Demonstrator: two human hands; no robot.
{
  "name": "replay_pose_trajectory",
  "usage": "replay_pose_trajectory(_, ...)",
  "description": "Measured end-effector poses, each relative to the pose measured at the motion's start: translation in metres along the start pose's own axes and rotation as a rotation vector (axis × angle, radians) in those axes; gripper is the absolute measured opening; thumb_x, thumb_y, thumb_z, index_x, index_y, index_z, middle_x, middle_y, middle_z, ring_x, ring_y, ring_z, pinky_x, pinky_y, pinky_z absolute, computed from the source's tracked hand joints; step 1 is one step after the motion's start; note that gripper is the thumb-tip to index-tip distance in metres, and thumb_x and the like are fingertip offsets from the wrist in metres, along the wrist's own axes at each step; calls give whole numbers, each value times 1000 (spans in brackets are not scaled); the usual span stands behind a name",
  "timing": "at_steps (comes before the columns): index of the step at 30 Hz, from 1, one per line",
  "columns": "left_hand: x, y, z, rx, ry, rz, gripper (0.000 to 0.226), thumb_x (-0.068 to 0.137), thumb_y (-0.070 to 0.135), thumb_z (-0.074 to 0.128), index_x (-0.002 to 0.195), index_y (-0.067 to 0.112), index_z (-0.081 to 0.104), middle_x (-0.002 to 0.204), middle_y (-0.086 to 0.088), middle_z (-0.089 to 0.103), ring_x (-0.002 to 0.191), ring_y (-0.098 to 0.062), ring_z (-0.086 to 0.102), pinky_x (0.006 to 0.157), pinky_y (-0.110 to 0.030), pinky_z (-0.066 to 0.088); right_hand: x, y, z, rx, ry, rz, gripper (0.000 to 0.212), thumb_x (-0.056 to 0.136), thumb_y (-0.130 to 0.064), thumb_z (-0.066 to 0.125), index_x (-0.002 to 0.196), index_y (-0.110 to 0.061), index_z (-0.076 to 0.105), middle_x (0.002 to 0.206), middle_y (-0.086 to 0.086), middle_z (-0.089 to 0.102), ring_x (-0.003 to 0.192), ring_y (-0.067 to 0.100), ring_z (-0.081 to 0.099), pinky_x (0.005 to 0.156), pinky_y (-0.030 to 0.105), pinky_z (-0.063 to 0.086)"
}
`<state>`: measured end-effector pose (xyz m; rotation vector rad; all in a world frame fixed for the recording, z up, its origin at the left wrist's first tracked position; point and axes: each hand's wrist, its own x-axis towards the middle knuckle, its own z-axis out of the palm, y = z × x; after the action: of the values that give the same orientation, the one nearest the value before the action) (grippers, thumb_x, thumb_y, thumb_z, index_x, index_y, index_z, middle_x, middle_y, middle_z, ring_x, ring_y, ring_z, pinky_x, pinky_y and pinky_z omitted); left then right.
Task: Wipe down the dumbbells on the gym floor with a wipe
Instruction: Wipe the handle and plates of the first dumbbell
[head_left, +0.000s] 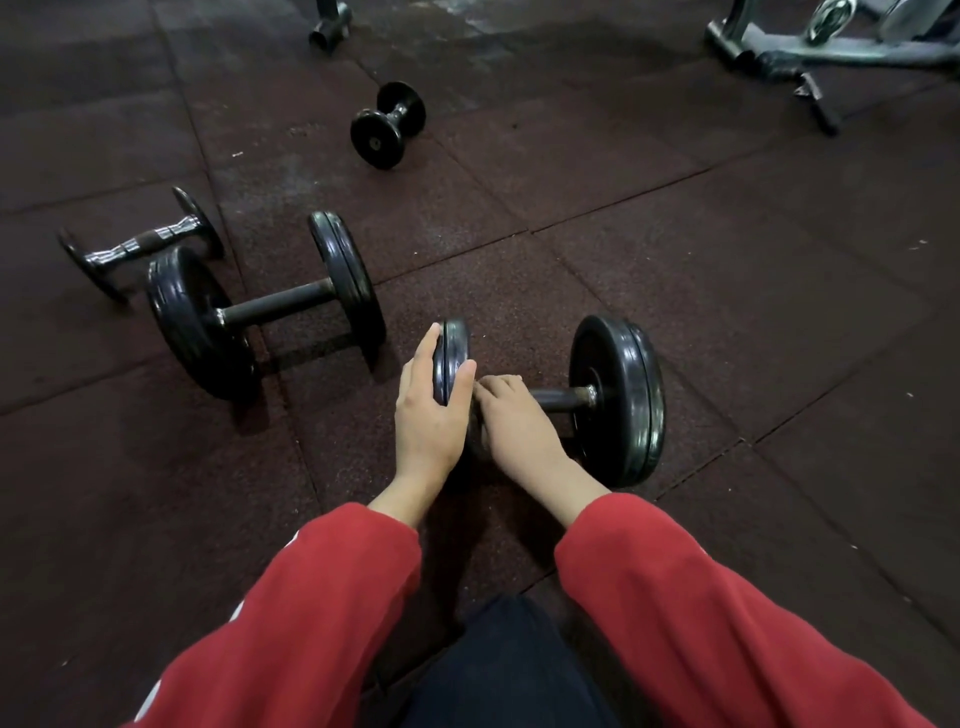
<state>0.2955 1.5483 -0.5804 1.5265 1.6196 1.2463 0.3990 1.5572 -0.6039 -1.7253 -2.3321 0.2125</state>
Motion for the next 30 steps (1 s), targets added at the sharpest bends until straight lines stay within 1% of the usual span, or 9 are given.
replay_pose_trajectory(4,-1,-2,1,2,8,4,51,92,23,54,140,19,38,139,0,45,117,6,33,85,12,16,-10,2,11,-4,92,-53,39,80,-6,52,116,5,62,105,14,67,96,30,64,89,35,53)
replay_pose_trajectory(8,-3,-2,1,7,-2,6,51,92,25,54,140,20,38,139,1,45,115,8,33,83,13,16,-25,14,7,-127,158,-173,44,75,-8,39,103,3,70,99,13,72,96,24,67,84,29,54)
replay_pose_trajectory(15,-6,-2,0,-11,18,26,61,83,40,47,139,19,39,124,14,41,115,7,34,85,12,15,-52,28,11,58,310,209,53,65,21,59,117,12,58,116,28,61,115,29,40,94,47,44)
replay_pose_trajectory(18,-5,-3,1,-13,26,32,60,83,39,48,139,19,40,123,15,41,115,7,35,86,11,16,-37,12,0,95,267,150,33,80,1,43,108,3,62,104,18,64,101,32,59,89,34,49)
replay_pose_trajectory(20,-5,-4,1,-9,26,42,62,83,42,48,139,17,40,126,12,42,115,6,35,88,10,17,-31,1,-4,112,171,58,41,79,-9,35,106,1,64,102,15,64,97,31,63,90,29,47)
replay_pose_trajectory(23,-5,-4,1,-9,16,42,62,83,43,48,139,17,40,131,7,45,116,6,35,88,10,17,-39,-1,-1,57,92,-2,52,61,10,63,112,9,63,112,22,65,105,36,64,84,37,53)
replay_pose_trajectory(25,-6,-4,1,-15,19,49,65,81,48,46,139,18,40,127,12,42,116,8,34,87,11,16,-40,8,-4,36,40,13,65,66,12,71,127,10,51,130,22,54,123,34,52,101,32,42)
replay_pose_trajectory(27,-4,-4,1,-24,17,37,64,82,46,48,139,19,40,123,16,40,114,10,34,87,11,16,-38,20,-7,-32,14,66,47,93,0,48,138,3,38,141,18,42,134,29,37,113,26,23)
replay_pose_trajectory(30,-3,-3,1,-28,20,21,61,82,40,48,139,19,40,122,16,40,113,9,34,85,12,16,-30,25,1,-13,167,214,25,84,3,58,109,0,58,103,14,59,103,30,58,104,36,41)
